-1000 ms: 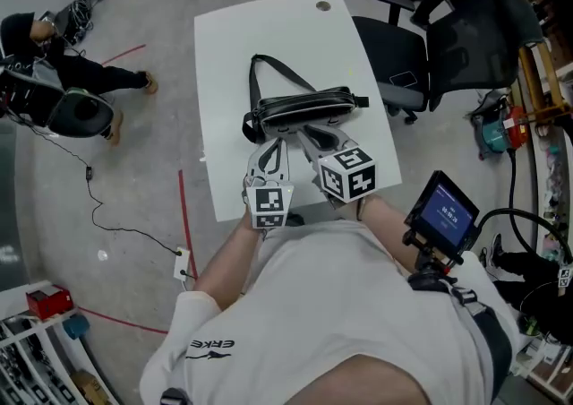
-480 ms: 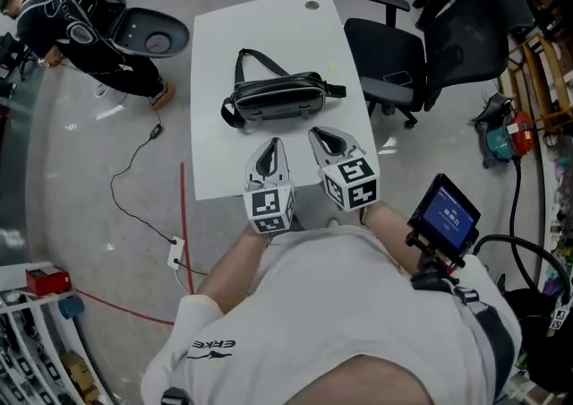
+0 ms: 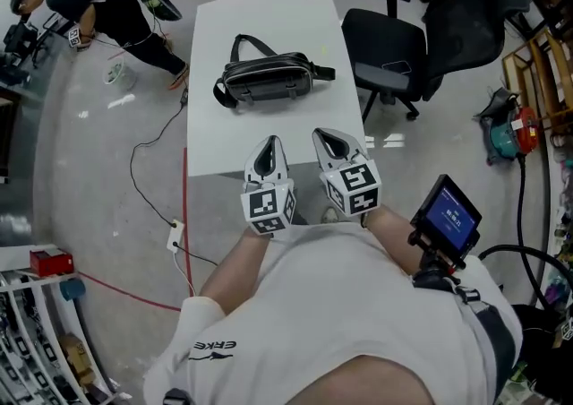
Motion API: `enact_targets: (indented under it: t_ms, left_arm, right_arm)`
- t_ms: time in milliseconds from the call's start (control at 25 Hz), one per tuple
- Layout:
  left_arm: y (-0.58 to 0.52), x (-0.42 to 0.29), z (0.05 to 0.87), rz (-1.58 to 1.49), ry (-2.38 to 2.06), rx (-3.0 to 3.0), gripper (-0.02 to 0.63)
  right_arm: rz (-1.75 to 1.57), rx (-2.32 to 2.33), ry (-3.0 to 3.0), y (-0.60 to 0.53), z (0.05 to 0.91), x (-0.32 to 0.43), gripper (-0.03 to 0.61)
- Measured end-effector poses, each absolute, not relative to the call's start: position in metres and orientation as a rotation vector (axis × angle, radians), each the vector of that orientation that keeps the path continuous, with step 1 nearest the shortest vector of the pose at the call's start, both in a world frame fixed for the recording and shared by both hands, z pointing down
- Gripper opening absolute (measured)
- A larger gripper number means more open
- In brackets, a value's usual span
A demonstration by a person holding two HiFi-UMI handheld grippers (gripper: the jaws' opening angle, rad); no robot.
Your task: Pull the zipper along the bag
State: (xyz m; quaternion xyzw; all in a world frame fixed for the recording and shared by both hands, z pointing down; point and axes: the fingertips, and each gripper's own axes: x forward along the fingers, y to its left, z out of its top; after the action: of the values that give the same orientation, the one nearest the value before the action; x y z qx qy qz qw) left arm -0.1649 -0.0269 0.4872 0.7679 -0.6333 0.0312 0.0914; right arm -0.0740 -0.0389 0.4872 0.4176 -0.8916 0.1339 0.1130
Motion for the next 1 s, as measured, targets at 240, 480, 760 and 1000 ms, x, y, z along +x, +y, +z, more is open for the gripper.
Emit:
enact_targets:
  t_ms: [240, 480, 760, 1000]
  left_arm:
    - [-0.018, -0.167, 0.480, 0.089, -1.884, 2.304, 0.002]
    - [-0.010, -0.183, 0.474, 0.070, -1.872, 2.323, 0.002]
    - [-0.005, -0.193, 0.476, 0.075, -1.843, 2.347, 0.002]
    - [-0.002, -0.196, 0.478, 0.079, -1.817, 2.354, 0.002]
  right_arm:
    - [0.400, 1.288, -2.618, -0.027, 0.483, -0.067, 0.005]
    - [0.418, 1.337, -2.603, -0.017, 0.480, -0.079, 0.005]
    - [0.402, 1.368, -2.591, -0.010, 0.476, -0.090, 0.005]
    - [0.401, 1.374, -2.564, -0.004, 0.478, -0.097, 0.004]
